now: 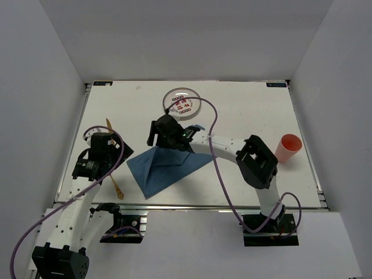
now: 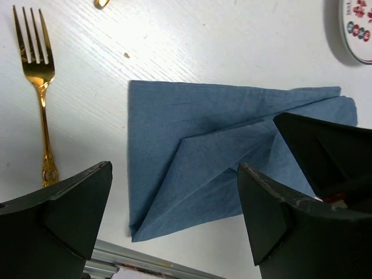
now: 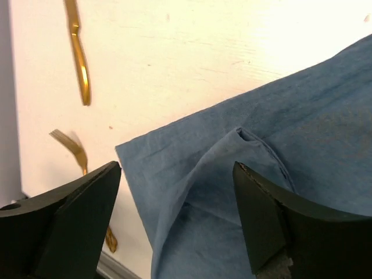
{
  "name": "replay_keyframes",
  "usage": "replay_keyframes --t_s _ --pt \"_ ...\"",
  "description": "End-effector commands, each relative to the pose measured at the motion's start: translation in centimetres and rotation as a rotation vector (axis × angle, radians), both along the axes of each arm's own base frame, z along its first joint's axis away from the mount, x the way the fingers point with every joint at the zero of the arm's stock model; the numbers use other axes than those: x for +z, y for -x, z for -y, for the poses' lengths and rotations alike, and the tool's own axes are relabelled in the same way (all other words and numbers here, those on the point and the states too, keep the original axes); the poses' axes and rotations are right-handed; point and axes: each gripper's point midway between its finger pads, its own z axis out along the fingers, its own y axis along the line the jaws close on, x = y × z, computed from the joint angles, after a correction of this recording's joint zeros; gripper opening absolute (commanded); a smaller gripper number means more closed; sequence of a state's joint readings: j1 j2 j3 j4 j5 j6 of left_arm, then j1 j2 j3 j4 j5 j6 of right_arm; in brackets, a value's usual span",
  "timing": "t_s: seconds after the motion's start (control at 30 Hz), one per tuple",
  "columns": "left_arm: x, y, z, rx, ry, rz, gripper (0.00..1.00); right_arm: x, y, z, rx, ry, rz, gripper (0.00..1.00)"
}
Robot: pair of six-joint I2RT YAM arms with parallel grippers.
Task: Set the dinner table for one person
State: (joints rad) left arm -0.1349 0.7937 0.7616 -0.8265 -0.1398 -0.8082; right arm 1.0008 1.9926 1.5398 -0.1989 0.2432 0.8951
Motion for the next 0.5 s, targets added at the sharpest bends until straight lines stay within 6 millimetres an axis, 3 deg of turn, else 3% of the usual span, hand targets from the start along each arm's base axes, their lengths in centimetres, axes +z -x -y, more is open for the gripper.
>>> replay_keyframes --t_s 0.0,0.1,0.2,0.27,0.33,0.4,0.47 --pt "-0.5 0.6 -0.5 0.034 -0.015 -0.038 0.98 -1.6 -0.1 -0.1 -0.070 0.052 -0.040 0.82" --pt "-0.5 0.6 -0.6 0.034 -0.020 -0.043 0.98 -3.7 0.1 0.3 -0.103 0.086 -0.068 0.76" --pt "-0.7 0.6 -0.6 0.033 -0.019 -0.048 0.98 -4.0 0.0 1.1 -0.140 0.082 -0.058 0.53" --pt "-1.1 0.5 -0.4 0.030 -0.014 -0.048 0.98 -4.0 -0.1 1.6 -0.159 0.074 -0.044 0.32" --pt "-1.8 0.6 -0.2 0.025 -0.006 -0.061 0.98 -2.9 -0.2 1.9 -0.154 0.041 -0.009 0.00" --pt "-2.5 0.3 0.0 0.022 0.003 -0.071 0.98 -1.1 -0.2 2.1 -0.155 0.005 0.024 0.00" --pt "-4.1 0.1 0.1 0.032 0.007 -0.108 0.98 -0.8 0.0 3.0 -0.169 0.003 0.042 0.00"
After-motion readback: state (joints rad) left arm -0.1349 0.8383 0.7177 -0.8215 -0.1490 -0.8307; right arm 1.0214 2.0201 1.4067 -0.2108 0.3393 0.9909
